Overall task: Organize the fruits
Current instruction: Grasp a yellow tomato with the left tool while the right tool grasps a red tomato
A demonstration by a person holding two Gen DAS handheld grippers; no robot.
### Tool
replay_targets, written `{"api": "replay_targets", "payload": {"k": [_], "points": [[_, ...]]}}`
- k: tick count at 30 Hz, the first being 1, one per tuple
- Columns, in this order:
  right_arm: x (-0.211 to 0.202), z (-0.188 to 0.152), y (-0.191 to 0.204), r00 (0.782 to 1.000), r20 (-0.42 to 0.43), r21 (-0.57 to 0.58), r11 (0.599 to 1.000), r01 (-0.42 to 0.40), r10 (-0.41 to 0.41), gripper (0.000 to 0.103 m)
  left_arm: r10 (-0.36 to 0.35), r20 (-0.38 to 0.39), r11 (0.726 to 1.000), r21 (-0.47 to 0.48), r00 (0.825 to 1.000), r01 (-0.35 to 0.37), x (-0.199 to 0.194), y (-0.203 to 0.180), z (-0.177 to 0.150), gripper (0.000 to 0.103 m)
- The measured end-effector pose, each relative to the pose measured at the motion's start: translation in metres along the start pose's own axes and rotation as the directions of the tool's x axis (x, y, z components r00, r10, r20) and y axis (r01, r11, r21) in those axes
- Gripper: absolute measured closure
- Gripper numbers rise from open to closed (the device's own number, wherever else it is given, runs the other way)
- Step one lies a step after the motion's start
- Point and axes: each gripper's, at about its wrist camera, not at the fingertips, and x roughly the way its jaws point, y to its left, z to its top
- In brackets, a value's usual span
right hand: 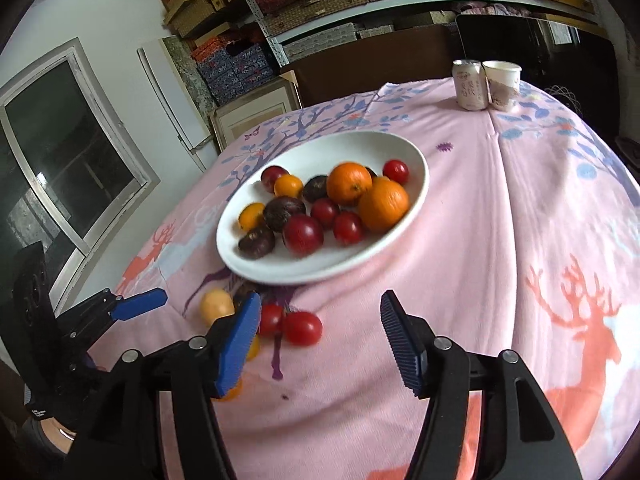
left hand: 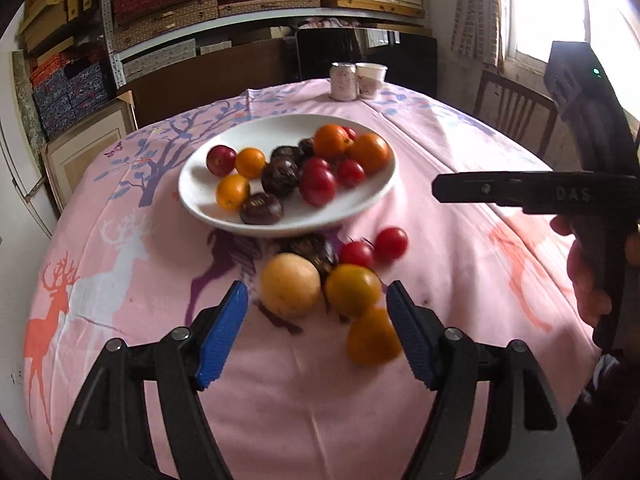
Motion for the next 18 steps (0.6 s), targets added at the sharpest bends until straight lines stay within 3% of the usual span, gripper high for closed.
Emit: {"api": "replay_targets", "payload": {"k": [3,7,8,9,12,18], "points": [[0.002,-0.02,-0.016,1.0,-0.012,0.049,0.999,-0.01,0.01,0.04,-0.011,-0.015,1.0,0.016,1.0,0.011,0.0,-0.018,-0.015,0.033],[-0.002,-0.022,-0.024,0.999,0.011,0.099,0.994,-0.039,0.038,0.04,-0.007,-0.053,1.0,0.017,0.999,0.008,0.014,-0.029,-0.02,0.035],[0.002,-0.023,-0.026,0.999,-0.006,0.106,0.994,-0.035,0.036,0.04,-0.002,-0.065,1.0,0.027,0.998,0.003,0.02,-0.031,-0.02,0.042],[0.003,-0.023,-0.025,0.999,-0.015,0.107,0.994,-0.032,0.034,0.04,-0.011,-0.09,0.999,0.029,0.996,0.014,0.026,-0.032,-0.02,0.065],[0.008,-0.024,-0.017,0.999,-0.033,0.062,0.998,-0.011,0.013,0.041,-0.026,-0.06,1.0,0.007,0.998,0.026,0.023,-0.028,-0.02,0.066],[0.02,-0.024,0.013,0.997,-0.081,-0.096,0.995,0.001,-0.009,0.056,-0.033,0.032,0.995,-0.098,0.999,0.036,0.006,-0.007,-0.019,0.066]]}}
